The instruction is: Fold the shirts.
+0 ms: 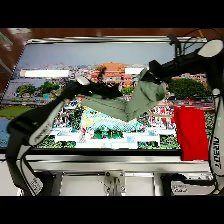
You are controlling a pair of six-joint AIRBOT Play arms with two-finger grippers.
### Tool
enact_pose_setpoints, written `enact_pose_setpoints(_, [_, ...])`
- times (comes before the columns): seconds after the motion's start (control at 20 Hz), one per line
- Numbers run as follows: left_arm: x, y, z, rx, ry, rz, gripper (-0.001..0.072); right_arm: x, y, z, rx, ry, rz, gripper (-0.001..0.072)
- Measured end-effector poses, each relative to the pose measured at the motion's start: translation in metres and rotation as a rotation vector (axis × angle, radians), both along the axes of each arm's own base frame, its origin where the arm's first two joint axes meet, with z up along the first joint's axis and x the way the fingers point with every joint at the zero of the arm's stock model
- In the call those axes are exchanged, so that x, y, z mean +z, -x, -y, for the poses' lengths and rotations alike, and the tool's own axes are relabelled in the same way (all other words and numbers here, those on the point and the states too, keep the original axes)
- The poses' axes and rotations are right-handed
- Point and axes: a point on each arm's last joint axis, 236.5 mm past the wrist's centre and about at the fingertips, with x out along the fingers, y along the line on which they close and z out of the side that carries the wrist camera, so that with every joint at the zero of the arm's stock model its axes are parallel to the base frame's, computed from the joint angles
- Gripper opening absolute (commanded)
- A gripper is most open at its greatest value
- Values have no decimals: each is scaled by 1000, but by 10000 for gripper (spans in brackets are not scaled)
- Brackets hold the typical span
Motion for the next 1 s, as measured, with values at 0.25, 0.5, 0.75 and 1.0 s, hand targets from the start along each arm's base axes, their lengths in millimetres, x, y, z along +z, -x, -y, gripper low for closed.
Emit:
enact_pose_setpoints(0.25, [109, -63, -207, 269, -191, 243, 35, -36, -21, -86, 42, -18, 60, 58])
enact_pose_setpoints(0.5, [216, -29, -358, 507, -323, 405, 36, -102, -41, -179, -4, -140, 13, 140])
enact_pose_setpoints(0.75, [269, 19, -381, 522, -387, 498, 36, -135, -49, -242, -133, -347, -103, 628])
enact_pose_setpoints(1.0, [263, 32, -351, 432, -393, 504, 36, -103, -59, -242, -138, -481, -92, 624])
